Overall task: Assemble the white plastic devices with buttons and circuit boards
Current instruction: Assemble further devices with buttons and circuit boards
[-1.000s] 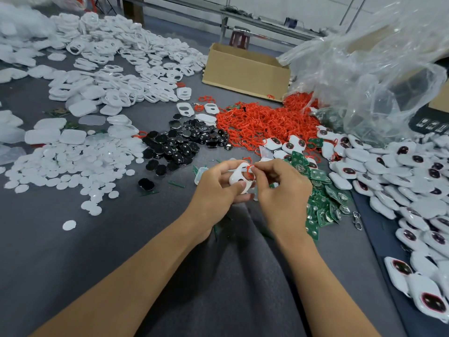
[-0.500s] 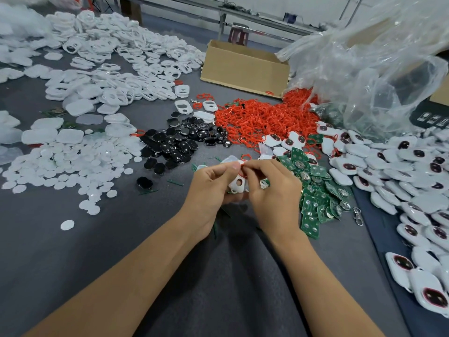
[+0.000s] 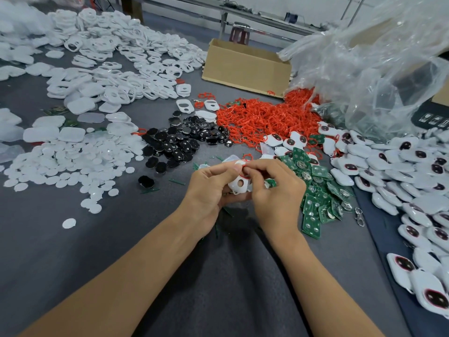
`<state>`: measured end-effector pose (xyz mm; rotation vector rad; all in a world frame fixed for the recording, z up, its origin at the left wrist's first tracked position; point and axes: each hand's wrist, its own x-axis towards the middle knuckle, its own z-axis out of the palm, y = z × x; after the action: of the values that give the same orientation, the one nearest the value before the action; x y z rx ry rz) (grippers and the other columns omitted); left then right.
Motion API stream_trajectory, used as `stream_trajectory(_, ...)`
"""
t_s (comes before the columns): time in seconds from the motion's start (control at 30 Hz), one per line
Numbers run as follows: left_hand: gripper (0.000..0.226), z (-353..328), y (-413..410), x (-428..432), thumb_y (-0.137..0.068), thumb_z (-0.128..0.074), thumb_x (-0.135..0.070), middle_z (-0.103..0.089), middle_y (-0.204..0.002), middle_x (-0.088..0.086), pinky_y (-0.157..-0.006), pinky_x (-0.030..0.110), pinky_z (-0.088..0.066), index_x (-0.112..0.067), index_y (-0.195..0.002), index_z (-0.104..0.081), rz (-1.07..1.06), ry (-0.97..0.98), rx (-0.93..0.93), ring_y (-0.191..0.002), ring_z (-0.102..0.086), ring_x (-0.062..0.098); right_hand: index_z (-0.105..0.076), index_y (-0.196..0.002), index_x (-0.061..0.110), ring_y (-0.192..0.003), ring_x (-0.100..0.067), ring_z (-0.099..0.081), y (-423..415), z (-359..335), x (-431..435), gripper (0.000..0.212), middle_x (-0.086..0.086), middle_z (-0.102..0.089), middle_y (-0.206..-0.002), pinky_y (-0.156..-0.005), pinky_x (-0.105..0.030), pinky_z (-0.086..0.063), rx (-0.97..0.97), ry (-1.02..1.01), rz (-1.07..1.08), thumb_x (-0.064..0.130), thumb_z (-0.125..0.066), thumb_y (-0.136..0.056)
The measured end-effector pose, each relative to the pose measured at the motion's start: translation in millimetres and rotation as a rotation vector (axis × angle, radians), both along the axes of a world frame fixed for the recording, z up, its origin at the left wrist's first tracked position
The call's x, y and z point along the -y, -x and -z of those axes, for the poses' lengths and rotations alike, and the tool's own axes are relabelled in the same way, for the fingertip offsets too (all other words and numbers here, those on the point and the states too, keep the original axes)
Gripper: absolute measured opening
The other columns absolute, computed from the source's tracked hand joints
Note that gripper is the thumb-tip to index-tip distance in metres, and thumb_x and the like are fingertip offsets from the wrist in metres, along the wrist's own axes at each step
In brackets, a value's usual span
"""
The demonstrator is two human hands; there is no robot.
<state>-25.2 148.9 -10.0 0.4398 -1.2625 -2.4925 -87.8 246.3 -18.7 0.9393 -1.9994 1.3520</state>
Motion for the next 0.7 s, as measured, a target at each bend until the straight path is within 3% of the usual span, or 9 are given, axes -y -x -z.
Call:
stream_trajectory(0.13,0.024,2.6,0.2,-5.5,-0.094,-0.054,-0.004,-0.07,-0.074,0.004,-0.05,0.024,-0.054,-0.009,-0.081,-0.074,-0.114,0.07,0.001,-0.063,-0.066,0.011,-0.074,-0.081,0.015,-0.082,-0.011,-0.066,-2.2,0.6,3.1,0.021,0.007,-0.069,-0.081,-0.075,-0.019,-0.049,0.193,0.047,-0.065,-0.005,-0.07,-0.076)
stream_trajectory(0.23,0.024,3.6,1.7,-7.5,-0.096,-0.052,-0.005,-0.068,-0.08,0.008,-0.05,0.025,-0.054,-0.007,-0.084,-0.072,-0.156,0.094,0.004,-0.065,-0.066,0.012,-0.075,-0.085,0.011,-0.095,-0.009,-0.066,-2.8,0.5,4.8,0.018,0.006,-0.071,-0.093,-0.086,-0.028,-0.051,0.377,0.102,-0.146,-0.005,-0.071,-0.076)
stream_trajectory(0.37,0.024,5.6,1.7,-6.3,-0.097,-0.05,-0.006,-0.072,-0.083,0.004,-0.05,0.022,-0.053,-0.008,-0.088,-0.072,-0.163,0.094,-0.003,-0.069,-0.068,0.009,-0.074,-0.091,0.011,-0.097,-0.007,-0.065,-2.4,1.3,2.2,0.016,0.004,-0.071,-0.099,-0.089,-0.025,-0.049,0.287,0.026,-0.185,0.004,-0.072,-0.077)
stream_trajectory(0.47,0.022,7.8,0.8,-4.7,-0.098,-0.05,-0.007,-0.073,-0.085,0.002,-0.052,0.023,-0.053,-0.007,-0.093,-0.072,-0.166,0.112,-0.017,-0.07,-0.067,0.007,-0.074,-0.094,0.009,-0.096,-0.007,-0.063,0.0,2.5,1.1,0.017,0.004,-0.069,-0.101,-0.091,-0.018,-0.045,0.186,-0.043,-0.188,0.003,-0.07,-0.078)
stream_trajectory(0.53,0.021,8.3,-0.1,-4.7,-0.097,-0.052,-0.008,-0.072,-0.081,-0.001,-0.053,0.022,-0.053,-0.008,-0.093,-0.072,-0.16,0.115,-0.03,-0.067,-0.065,0.006,-0.074,-0.095,0.011,-0.098,-0.01,-0.063,1.7,2.9,1.2,0.02,0.005,-0.068,-0.103,-0.093,-0.02,-0.045,0.184,-0.059,-0.203,0.001,-0.07,-0.079)
stream_trajectory(0.6,0.02,8.0,-1.0,-4.3,-0.096,-0.053,-0.01,-0.072,-0.083,0.002,-0.054,0.023,-0.053,-0.009,-0.093,-0.073,-0.15,0.136,-0.046,-0.072,-0.064,0.01,-0.073,-0.095,0.015,-0.101,-0.01,-0.065,2.6,1.0,0.0,0.022,0.005,-0.069,-0.104,-0.092,-0.025,-0.048,0.292,-0.019,-0.247,0.0,-0.07,-0.079)
stream_trajectory(0.7,0.018,9.1,-1.9,-1.3,-0.094,-0.056,-0.01,-0.072,-0.094,0.011,-0.065,0.033,-0.06,-0.007,-0.096,-0.073,-0.126,0.173,-0.074,-0.084,-0.066,0.02,-0.075,-0.088,0.012,-0.105,-0.013,-0.066,5.0,-3.8,-3.5,0.019,0.001,-0.073,-0.103,-0.09,-0.03,-0.053,0.67,0.168,-0.423,-0.004,-0.069,-0.079)
